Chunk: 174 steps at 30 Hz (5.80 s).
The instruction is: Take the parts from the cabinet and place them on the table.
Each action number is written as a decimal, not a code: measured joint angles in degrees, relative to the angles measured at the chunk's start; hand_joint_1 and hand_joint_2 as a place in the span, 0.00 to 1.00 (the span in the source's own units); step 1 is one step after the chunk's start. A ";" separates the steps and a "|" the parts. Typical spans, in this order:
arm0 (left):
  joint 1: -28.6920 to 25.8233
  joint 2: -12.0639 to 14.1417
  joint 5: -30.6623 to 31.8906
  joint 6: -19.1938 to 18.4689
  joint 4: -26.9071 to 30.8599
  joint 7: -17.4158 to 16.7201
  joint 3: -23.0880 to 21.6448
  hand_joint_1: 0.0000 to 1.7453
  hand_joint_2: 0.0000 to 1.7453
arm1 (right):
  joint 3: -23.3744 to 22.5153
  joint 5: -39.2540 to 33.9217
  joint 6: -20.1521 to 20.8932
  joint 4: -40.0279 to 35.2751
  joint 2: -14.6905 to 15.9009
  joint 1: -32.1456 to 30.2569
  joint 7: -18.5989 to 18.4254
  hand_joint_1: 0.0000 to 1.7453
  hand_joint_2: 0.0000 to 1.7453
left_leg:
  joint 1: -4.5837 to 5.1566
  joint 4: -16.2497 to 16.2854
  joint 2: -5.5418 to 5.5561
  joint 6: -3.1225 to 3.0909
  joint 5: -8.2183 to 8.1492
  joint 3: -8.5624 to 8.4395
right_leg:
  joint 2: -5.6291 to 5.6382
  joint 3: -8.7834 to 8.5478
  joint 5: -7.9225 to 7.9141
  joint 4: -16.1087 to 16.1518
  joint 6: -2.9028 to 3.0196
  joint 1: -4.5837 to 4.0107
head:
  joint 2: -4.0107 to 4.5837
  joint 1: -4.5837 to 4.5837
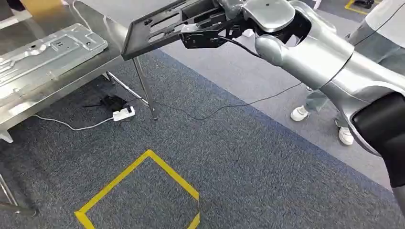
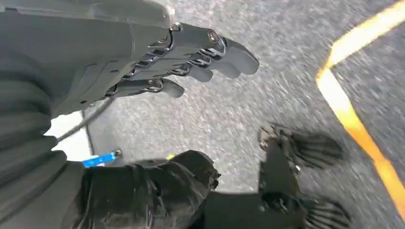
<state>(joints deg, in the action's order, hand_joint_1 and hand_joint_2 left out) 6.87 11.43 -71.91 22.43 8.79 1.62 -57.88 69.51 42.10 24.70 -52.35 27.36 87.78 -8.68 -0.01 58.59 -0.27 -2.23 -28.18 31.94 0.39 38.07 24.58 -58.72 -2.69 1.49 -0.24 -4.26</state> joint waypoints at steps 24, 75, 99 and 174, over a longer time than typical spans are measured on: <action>0.03 0.48 -0.77 -0.24 -0.04 1.18 0.00 0.00 1.00 | 0.00 1.22 0.92 -1.05 0.39 -0.36 0.98 1.00 1.00 | 0.36 -1.78 1.11 -1.40 5.33 4.40 | 0.18 3.75 8.95 -15.44 0.63 -0.40 | 0.00 -0.11; -0.19 -0.07 -1.22 0.17 -0.09 1.01 -0.02 0.00 1.00 | 0.00 1.92 0.39 -1.68 0.42 -0.46 1.55 1.00 1.00 | -1.06 0.99 -0.85 2.84 5.95 6.57 | -4.02 -5.19 1.77 0.77 1.63 0.19 | 0.00 0.74; 0.29 0.26 0.33 4.98 -0.11 1.38 -0.11 0.00 1.00 | 0.00 3.23 -1.90 -1.79 1.07 -0.02 2.21 1.00 1.00 | -0.23 9.89 0.91 2.47 -2.80 8.40 | -0.25 -2.93 0.10 0.36 3.07 -0.49 | 0.00 0.72; 1.78 1.24 0.15 1.79 -0.11 0.31 -2.38 0.00 1.00 | 0.00 7.54 -9.70 7.54 -11.23 0.37 5.09 1.00 1.00 | -0.46 -1.54 0.52 0.85 4.65 3.67 | -0.16 -3.18 2.12 -1.08 1.40 -1.08 | 0.00 0.41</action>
<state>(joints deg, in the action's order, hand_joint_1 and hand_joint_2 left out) 8.65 12.68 -71.76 24.22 8.68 1.92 -60.26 69.51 49.64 14.99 -44.81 16.13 88.15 -3.58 -0.47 57.06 0.25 -1.38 -23.53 35.62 0.23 34.88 26.70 -59.80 -1.29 0.41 -0.24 -3.85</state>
